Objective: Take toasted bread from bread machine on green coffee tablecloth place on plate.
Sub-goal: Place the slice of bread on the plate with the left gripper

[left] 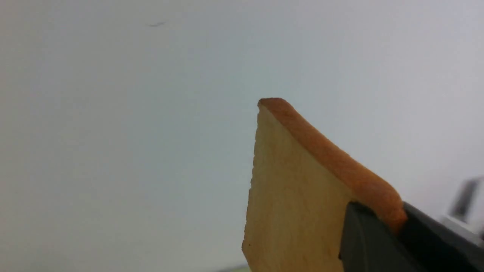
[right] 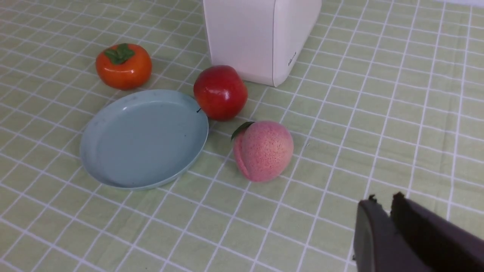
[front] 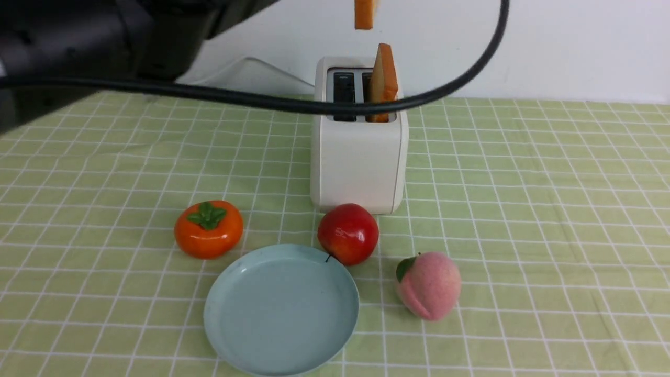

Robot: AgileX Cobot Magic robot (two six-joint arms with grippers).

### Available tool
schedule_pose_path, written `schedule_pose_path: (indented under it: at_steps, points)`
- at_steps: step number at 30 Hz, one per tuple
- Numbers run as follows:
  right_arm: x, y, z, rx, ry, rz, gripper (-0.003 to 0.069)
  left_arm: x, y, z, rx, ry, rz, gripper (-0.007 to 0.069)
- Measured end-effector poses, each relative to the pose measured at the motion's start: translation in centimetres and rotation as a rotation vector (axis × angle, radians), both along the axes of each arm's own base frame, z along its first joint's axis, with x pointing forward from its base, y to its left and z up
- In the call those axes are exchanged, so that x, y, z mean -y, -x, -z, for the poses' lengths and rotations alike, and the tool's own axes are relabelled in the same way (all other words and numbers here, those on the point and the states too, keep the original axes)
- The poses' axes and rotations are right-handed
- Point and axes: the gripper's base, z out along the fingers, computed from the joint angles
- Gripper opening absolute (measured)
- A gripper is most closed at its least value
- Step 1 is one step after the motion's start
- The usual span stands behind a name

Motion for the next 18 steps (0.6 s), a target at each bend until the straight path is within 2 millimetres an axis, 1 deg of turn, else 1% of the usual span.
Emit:
schedule_pose_path:
  at_steps: [1,3,6,7,9,11,12,13,14,15,17,18]
  points:
    - [0.0,0.0,0.1,-0.006,0.002,-0.002,0.0074,-0.2,1.8,-0.3,-0.045,-0.041,0.124,0.0035]
    - [0.0,0.1,0.1,-0.015,0.005,-0.005,0.0074,-0.6,3.7,0.1,-0.121,-0.078,0.252,0.0035]
    - [0.0,0.1,0.2,-0.025,0.007,-0.008,0.0074,-1.6,5.3,0.8,-0.225,-0.095,0.325,0.0035]
    - [0.0,0.1,0.2,-0.028,0.007,-0.01,0.0074,-2.5,6.1,1.6,-0.308,-0.1,0.333,0.0035]
    - [-0.1,0.2,0.2,-0.03,0.003,-0.012,0.0074,-3.7,6.8,3.2,-0.417,-0.112,0.315,0.0035]
    - [-0.1,0.2,0.2,-0.03,0.002,-0.012,0.0074,-4.4,7.3,4.5,-0.486,-0.129,0.294,0.0035]
    - [-0.1,0.2,0.2,-0.03,0.002,-0.013,0.0074,-4.5,7.3,4.5,-0.488,-0.13,0.292,0.0035]
    - [-0.1,0.2,0.2,-0.03,0.0,-0.014,0.0074,-4.8,7.5,5.4,-0.521,-0.143,0.281,0.0035]
    - [-0.1,0.2,0.2,-0.03,-0.001,-0.014,0.0074,-5.1,7.9,6.7,-0.563,-0.168,0.27,0.0035]
    - [-0.1,0.2,0.2,-0.03,0.0,-0.014,0.0072,-5.2,8.0,7.4,-0.582,-0.18,0.266,0.0035]
    - [-0.2,0.2,0.2,-0.032,-0.008,-0.017,0.0048,-5.3,8.2,9.3,-0.637,-0.206,0.259,0.0035]
    - [-0.2,0.2,0.2,-0.032,-0.007,-0.017,0.004,-5.4,8.2,9.4,-0.64,-0.208,0.259,0.0035]
